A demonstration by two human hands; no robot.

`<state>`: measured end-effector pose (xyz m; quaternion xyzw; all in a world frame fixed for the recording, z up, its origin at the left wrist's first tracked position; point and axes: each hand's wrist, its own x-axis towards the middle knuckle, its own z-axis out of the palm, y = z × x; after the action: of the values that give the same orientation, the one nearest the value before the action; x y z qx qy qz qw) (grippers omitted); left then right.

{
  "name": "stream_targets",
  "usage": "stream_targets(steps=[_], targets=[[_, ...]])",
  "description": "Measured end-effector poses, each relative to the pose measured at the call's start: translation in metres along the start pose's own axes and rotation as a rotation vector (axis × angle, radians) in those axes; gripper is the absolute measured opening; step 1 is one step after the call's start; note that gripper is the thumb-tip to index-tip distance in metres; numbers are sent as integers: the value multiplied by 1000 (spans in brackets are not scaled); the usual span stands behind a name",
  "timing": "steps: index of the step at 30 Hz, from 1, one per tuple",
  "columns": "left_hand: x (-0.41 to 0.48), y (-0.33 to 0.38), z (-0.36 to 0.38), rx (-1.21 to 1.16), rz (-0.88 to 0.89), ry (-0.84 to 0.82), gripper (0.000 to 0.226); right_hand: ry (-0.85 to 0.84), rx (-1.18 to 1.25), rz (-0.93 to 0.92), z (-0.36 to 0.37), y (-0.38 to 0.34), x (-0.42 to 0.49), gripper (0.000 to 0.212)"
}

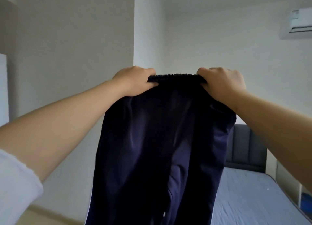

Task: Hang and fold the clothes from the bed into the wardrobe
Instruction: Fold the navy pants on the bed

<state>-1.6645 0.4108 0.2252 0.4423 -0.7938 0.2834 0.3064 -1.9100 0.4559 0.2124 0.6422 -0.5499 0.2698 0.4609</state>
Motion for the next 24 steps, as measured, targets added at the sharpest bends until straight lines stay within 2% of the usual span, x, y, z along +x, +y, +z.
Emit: stream_targets(steps=[4, 7, 8, 12, 15, 17, 19, 24], targets=[[-39, -15, 46, -273, 60, -293, 25, -320, 110, -56, 33, -22, -32, 16], [-71, -22, 83, -463, 60, -521, 7, -613, 333, -75, 55, -37, -64, 19], [-81, -23, 93, -546, 27, -603, 7, -685, 410, -72, 60, -42, -75, 22], [-114, -26, 130, -854, -168, -1031, 9, -911, 710, 67, 80, -58, -125, 29], [-134, -18, 160, -938, -267, -1290, 23, -1168, 925, 234, 95, -65, -162, 19], [-150, -3, 182, -945, -341, -1361, 31, -1307, 1001, 399, 110, -70, -188, 13], [-169, 17, 208, -890, -407, -1335, 46, -1400, 1036, 586, 127, -77, -216, 18], [-217, 74, 252, -998, -688, -1214, 51, -1362, 1014, 923, 147, -98, -273, 23]])
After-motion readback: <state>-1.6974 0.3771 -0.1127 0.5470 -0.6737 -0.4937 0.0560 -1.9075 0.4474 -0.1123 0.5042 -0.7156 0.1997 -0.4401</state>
